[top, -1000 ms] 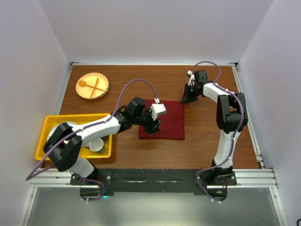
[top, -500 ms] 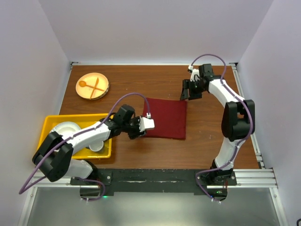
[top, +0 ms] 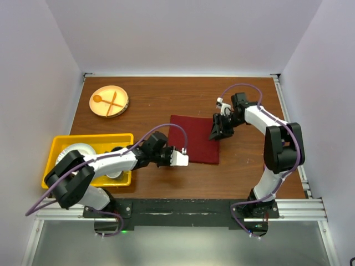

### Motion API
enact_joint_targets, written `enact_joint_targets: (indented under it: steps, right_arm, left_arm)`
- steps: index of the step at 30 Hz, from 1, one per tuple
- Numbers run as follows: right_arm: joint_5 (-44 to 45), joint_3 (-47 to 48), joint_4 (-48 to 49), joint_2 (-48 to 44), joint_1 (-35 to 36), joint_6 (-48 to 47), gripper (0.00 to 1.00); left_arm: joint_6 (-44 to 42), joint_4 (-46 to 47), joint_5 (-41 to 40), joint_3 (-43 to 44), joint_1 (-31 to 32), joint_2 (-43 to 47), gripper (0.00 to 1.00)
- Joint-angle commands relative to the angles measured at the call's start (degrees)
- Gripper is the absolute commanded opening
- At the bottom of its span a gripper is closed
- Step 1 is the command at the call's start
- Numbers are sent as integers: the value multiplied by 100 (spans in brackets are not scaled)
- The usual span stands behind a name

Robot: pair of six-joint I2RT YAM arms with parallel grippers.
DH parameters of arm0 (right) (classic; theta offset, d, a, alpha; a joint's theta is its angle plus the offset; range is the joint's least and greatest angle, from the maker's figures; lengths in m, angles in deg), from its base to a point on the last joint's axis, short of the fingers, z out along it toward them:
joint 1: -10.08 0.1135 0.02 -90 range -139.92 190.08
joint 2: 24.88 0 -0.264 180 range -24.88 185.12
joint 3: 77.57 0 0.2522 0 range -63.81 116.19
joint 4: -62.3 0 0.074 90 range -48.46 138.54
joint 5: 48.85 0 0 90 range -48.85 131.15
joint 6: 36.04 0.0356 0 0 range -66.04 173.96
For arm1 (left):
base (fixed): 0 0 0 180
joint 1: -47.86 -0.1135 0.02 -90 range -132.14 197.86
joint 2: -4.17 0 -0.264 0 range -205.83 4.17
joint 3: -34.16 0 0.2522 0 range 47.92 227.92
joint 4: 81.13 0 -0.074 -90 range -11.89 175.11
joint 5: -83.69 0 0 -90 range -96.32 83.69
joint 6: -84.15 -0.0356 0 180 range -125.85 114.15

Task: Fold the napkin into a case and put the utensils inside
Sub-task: Smooth out the lower triangle-folded napkin at the center of the board.

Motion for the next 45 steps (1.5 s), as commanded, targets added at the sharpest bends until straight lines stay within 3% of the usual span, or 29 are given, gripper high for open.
enact_joint_targets:
  steps: [1,9,12,13,14,16,17,18,19,20,22,24,25,26,27,29,31,32,33,34,35,38,45]
  right_arm:
    - [-156,-225,120,184,1,19,46]
    - [539,-42,402,844,-7,-280,41]
    - [373,424,288,862,-7,-333,41]
    - [276,547,235,801,-7,-324,41]
    - [110,765,122,626,-7,-498,42]
    - [-312,908,77,353,2,-553,51]
    - [-444,1030,50,39,-7,-570,56]
    - [-611,1092,50,-121,-7,-579,61]
    - [-621,1136,76,-271,1,-536,68]
    - [-621,1206,224,-638,-7,-483,83]
    - [-587,1251,523,-1026,-7,-404,98]
    - [-586,1155,1295,-1604,2,-221,98]
    - [-386,876,1690,-1791,2,138,98]
    - [-45,656,2686,-1958,-7,585,98]
    - [237,453,3044,-2247,-7,1538,98]
    - [-30,30,3842,-2294,-51,1907,98]
    - [-882,404,3455,-1751,19,1934,98]
    - [-1355,555,2564,-1549,132,1900,98]
    - [-1525,583,2277,-1399,194,1951,98]
    - [-1657,348,2161,-1293,247,2082,98]
    - [-1815,102,2421,-1361,317,2293,98]
    - [-1878,-918,3238,-1713,423,3207,98]
    - [-2054,-1921,3600,-1486,555,3673,98]
  left_arm:
    - [-169,282,-248,-185,124,-261,26]
    - [-90,-95,-240,-221,194,-490,6]
    - [15,-429,-240,-98,177,-254,11]
    - [50,-508,-196,-71,168,87,16]
    - [103,-596,-178,-54,151,281,32]
    - [305,-710,-47,139,63,842,50]
    - [462,-719,-55,218,10,985,70]
    - [803,-728,-55,454,-121,1100,79]
    - [981,-728,-3,587,-218,1240,100]
    - [1148,-720,32,762,-393,1267,100]
    - [1885,-475,-448,1211,-447,1233,100]
    - [2761,-35,-697,1658,-543,1198,100]
    - [2932,114,-444,1730,-639,1197,100]
    - [3247,751,-216,1731,-719,1232,100]
    - [3380,1079,4,1652,-728,1241,100]
    - [4036,1661,129,1704,-737,1145,100]
    - [4600,1131,357,1958,-763,760,100]
    - [4934,735,549,2168,-877,575,100]
    - [4972,461,1752,2422,-991,234,100]
    - [5164,571,2295,2347,-1105,126,100]
    - [6132,947,2561,2154,-1219,82,100]
    - [7647,2529,3205,1074,-1299,-15,100]
    - [9163,4332,3776,255,-1431,-997,100]
